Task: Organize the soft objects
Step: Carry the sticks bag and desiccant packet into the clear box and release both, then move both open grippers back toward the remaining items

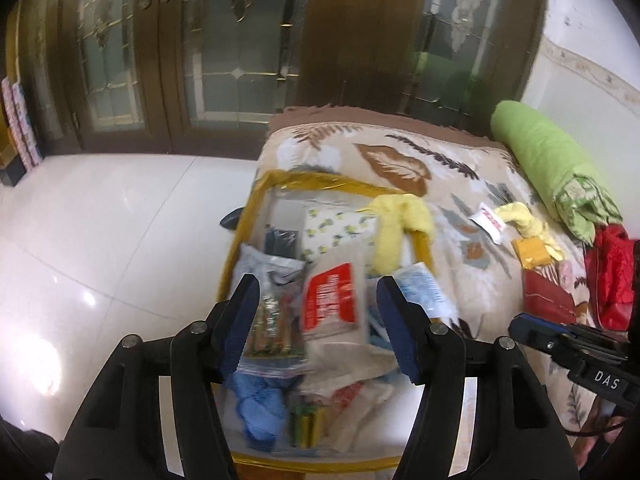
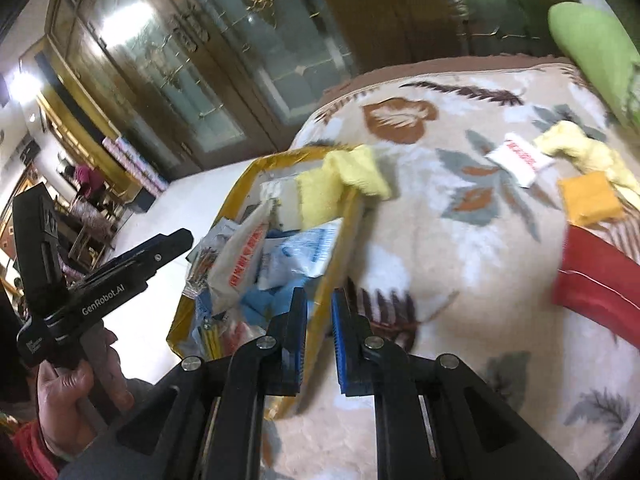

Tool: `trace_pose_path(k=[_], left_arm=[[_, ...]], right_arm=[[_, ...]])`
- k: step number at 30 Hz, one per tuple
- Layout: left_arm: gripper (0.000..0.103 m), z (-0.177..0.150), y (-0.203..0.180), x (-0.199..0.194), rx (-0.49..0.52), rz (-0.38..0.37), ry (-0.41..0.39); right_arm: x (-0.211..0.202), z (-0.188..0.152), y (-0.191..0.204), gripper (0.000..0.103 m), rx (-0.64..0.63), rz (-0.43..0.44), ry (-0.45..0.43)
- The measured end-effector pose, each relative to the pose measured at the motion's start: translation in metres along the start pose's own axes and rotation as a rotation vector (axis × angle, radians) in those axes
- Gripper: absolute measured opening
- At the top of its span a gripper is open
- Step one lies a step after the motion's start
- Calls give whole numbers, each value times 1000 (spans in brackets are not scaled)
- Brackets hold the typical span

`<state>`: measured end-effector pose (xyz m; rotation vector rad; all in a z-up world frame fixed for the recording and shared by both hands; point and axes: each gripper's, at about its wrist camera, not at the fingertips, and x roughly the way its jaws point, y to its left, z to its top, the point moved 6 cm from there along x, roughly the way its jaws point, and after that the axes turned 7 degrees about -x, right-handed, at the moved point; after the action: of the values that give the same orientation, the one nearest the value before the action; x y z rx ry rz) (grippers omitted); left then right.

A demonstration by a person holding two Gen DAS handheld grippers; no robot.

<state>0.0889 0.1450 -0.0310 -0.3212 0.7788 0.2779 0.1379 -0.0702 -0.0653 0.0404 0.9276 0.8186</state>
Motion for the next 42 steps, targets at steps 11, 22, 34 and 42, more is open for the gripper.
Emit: trace_pose_path(k=[11,22,34,42], left_arm=[[61,1,-70,3,125,-46,-12],[61,3,-132,33,235,-96,4],[61,18,-194,95,223,-251,138],[61,-1,-235,140,197,-346,283]], right_arm=[[-50,-15,-76,33,158,-113,-70],[-76,-4,-131,69,185,-219,-138],[-69,31,-199,69,22,-436,-108],[-38,65,-235,69,-176,-515,-7]])
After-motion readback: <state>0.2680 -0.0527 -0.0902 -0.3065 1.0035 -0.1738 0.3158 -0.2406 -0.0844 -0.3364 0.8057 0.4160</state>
